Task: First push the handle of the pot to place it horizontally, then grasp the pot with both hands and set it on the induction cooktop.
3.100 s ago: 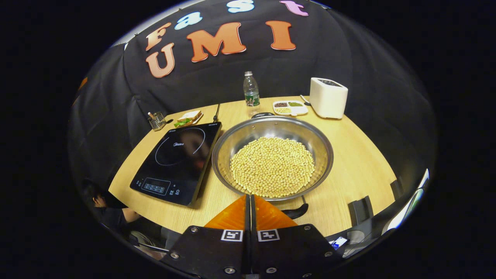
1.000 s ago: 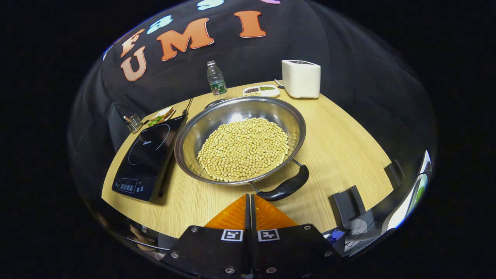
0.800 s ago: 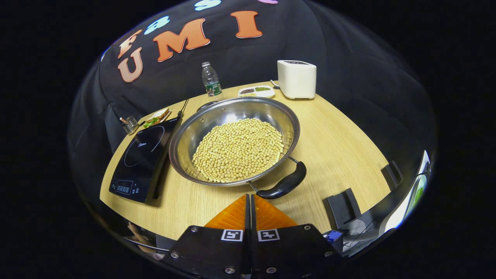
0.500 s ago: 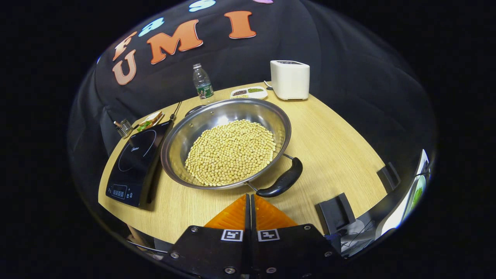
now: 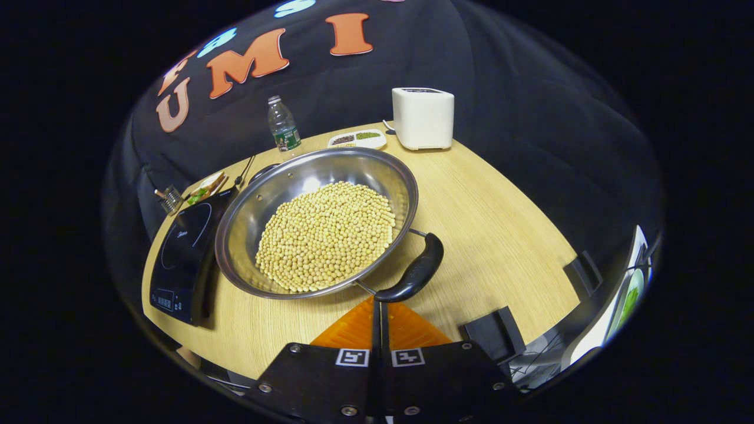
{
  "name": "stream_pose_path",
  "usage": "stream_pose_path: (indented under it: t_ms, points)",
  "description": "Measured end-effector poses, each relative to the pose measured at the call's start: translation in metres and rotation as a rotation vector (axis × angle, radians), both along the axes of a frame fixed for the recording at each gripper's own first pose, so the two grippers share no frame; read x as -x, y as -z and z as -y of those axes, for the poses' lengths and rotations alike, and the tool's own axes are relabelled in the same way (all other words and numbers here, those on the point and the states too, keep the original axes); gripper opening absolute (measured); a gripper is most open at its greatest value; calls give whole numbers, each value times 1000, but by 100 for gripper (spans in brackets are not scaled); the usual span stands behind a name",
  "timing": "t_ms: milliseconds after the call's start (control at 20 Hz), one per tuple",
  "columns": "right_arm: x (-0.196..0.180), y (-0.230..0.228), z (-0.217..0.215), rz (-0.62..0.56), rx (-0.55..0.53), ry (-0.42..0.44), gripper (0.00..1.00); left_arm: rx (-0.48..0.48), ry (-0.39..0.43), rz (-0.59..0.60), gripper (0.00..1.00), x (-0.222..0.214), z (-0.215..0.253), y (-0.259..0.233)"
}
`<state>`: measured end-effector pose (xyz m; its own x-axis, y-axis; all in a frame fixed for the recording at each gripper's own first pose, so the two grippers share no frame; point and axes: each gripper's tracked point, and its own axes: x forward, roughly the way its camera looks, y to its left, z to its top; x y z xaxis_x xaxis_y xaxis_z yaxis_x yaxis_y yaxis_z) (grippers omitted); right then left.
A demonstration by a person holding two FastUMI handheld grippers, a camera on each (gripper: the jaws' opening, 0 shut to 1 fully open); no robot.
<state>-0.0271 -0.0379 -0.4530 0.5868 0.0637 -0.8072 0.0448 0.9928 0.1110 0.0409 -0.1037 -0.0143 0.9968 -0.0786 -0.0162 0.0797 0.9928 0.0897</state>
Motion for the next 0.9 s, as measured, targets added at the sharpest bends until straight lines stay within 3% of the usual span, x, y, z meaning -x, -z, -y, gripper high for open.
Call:
stream_pose_path:
  t_ms: [900]
  points:
    - [-65,10,42,-6,10,97,0,-3,-2,-22,99,-19,13,14]
